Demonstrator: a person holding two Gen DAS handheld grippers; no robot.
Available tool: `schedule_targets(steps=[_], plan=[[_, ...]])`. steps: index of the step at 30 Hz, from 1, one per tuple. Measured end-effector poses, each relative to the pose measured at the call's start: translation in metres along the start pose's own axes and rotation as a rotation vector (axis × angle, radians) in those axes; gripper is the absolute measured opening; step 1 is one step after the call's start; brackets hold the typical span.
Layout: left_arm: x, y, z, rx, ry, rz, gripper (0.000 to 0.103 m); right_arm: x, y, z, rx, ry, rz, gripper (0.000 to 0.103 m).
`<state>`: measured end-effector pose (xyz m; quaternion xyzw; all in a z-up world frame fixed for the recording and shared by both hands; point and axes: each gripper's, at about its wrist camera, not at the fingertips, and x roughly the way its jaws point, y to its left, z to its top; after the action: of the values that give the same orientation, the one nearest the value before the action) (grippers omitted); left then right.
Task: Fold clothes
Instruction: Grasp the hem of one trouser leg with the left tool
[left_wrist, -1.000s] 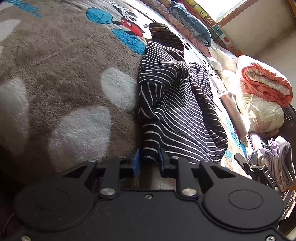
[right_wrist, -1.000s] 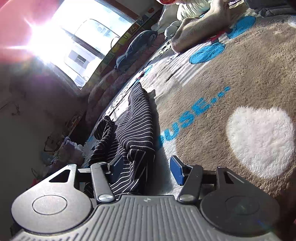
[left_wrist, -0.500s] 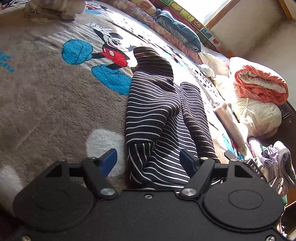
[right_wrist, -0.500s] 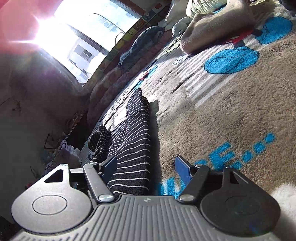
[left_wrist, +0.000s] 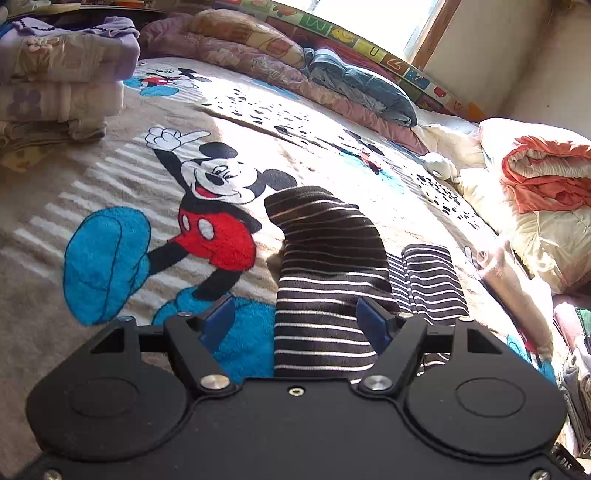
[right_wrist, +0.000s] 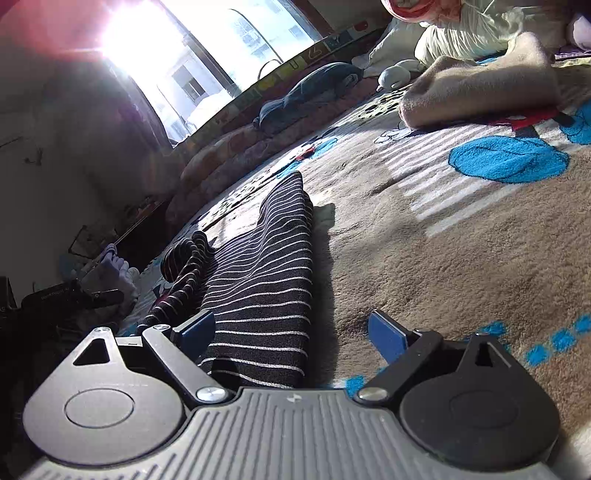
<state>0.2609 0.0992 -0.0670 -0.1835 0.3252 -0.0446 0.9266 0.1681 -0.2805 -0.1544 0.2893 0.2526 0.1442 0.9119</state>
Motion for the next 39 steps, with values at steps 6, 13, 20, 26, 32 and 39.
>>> schedule_targets(steps=[6,13,20,26,32,39], plan=[[0.053,0.015,0.031,-0.055,-0.019,-0.025,0.067,0.003,0.004,-0.002,-0.031,0.001,0.005,0.097],[0.103,0.023,0.048,-0.099,0.011,-0.049,0.060,0.005,0.006,-0.003,-0.047,0.001,0.011,0.100],[0.115,0.015,0.061,-0.063,0.009,-0.089,0.018,0.005,0.005,-0.003,-0.043,0.000,0.023,0.102],[0.121,0.011,0.066,-0.029,0.026,-0.052,0.018,0.004,0.004,-0.003,-0.034,0.000,0.028,0.102],[0.135,0.022,0.064,-0.051,0.034,-0.038,0.062,0.005,0.004,-0.003,-0.037,0.000,0.027,0.102],[0.153,0.032,0.064,-0.183,0.068,-0.192,0.036,0.006,0.004,-0.003,-0.038,-0.001,0.028,0.103]])
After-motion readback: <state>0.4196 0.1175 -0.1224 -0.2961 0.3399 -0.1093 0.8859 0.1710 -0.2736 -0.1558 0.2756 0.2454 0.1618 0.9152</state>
